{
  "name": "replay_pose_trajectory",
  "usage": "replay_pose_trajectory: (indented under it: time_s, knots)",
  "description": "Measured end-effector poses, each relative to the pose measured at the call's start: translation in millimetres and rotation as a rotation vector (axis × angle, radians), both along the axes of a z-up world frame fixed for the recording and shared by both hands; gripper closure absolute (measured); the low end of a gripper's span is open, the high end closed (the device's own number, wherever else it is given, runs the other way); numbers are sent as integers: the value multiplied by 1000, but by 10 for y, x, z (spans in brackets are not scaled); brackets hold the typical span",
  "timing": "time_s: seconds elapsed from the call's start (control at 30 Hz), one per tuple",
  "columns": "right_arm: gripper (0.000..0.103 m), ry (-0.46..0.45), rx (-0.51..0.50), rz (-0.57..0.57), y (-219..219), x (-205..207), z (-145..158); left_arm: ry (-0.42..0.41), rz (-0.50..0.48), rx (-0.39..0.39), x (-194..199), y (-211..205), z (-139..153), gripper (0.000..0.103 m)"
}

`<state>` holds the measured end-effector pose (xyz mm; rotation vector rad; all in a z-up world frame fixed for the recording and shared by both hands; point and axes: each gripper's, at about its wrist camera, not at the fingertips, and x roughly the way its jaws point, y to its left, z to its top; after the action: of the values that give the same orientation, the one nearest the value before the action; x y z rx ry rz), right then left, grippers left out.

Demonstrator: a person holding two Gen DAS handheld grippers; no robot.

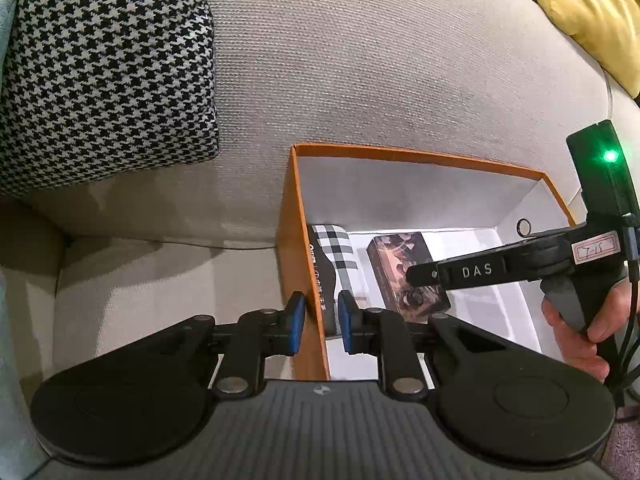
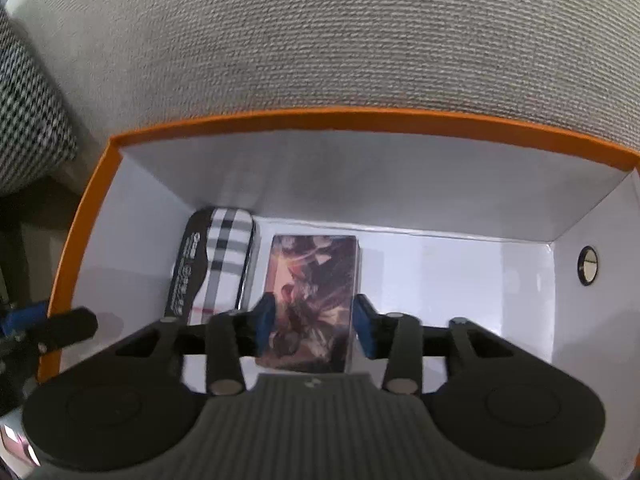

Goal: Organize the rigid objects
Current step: 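Lower and release the glasses case from the left tool while the right tool releases the card box inside, then withdraw both tools from the orange box back to the remaining items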

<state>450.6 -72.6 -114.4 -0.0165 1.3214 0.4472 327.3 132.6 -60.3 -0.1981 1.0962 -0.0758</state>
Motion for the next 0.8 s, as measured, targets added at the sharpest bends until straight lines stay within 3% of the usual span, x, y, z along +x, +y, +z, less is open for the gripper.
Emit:
replay_pose_trajectory:
  time_s: [0.17,0.43,0.8]
  knots:
    - [53,30,-54,73,86,-61,-80,-1,-1,-3,12,-15,-61,79]
    - [65,27,-30,52,144,-16,-104,3,17,-7,9,7,-75,79]
    - [67,73,27,-146,34,88,-136,5,16,-4,39,-3,-101,79]
